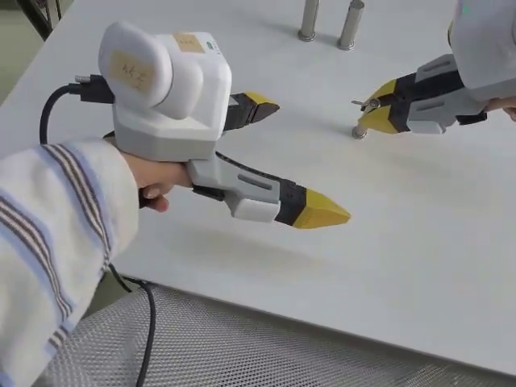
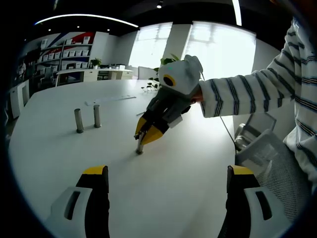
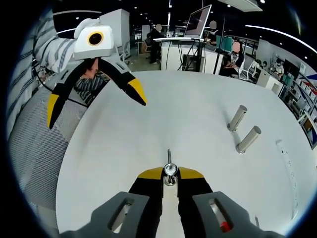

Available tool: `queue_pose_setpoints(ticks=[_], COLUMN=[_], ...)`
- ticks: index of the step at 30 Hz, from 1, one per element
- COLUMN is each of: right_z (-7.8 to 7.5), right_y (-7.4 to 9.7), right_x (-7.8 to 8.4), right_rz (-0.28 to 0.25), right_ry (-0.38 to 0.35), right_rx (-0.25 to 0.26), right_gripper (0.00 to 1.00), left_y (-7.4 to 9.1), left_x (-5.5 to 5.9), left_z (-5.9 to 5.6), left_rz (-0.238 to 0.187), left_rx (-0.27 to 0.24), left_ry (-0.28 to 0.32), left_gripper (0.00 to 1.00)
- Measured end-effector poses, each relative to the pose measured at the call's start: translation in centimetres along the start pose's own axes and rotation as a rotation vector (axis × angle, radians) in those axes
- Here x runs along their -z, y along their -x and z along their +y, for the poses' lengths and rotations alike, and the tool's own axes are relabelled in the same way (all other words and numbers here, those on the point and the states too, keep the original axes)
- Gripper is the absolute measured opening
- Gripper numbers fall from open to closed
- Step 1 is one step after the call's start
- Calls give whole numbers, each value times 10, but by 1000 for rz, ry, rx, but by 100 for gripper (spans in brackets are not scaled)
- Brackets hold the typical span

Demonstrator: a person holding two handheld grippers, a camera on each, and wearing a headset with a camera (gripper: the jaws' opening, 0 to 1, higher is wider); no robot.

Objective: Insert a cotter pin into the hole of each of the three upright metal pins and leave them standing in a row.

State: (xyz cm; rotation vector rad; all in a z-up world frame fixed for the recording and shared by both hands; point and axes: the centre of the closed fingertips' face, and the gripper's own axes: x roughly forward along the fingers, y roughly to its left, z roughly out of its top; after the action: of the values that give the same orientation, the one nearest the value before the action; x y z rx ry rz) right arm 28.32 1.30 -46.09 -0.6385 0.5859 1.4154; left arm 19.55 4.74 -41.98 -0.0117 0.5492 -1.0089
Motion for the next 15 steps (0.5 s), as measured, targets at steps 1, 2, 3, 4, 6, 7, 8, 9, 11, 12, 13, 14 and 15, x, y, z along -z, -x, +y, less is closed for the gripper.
queue_pose_setpoints(ticks=[1,2,3,4,6,7,8,9,11,12,13,14,15], right_z=[0,0,-1,-2,-1,-1,0,0,0,1,1,1,1], right_y=[0,0,0,0,0,0,1,2,3,4,5,8,11], right_x=[0,0,1,1,-1,-2,-3,-5,-6,-7,-7,-7,-8], right_rz=[-1,-2,-3,-1,-12,-19,-24,-31,-34,-37,-39,-44,-51], right_ry=[-1,-2,-6,-18,-16,-23,-27,-27,-28,-31,-32,-34,-41], right_rx=[0,1,2,2,4,4,3,4,7,8,13,22,33], right_gripper=[4,4,4,5,5,6,7,8,9,11,12,14,15], left_y=[0,0,-1,-1,-1,-1,-1,-1,-1,-1,-1,-1,-1], left_x=[0,0,0,0,0,0,0,0,-1,-1,-1,-2,-3], left_z=[0,0,0,0,1,2,2,1,1,2,2,2,2], left_rz=[0,1,1,2,2,1,1,1,1,2,2,1,-3], left_rx=[-1,-1,-1,-3,-9,-10,-10,-8,-6,-9,-10,-12,-13], left_ry=[0,1,1,-4,-8,-6,-3,-2,-1,-2,-3,-1,0], left_gripper=[99,99,99,99,99,99,99,99,99,99,99,99,99])
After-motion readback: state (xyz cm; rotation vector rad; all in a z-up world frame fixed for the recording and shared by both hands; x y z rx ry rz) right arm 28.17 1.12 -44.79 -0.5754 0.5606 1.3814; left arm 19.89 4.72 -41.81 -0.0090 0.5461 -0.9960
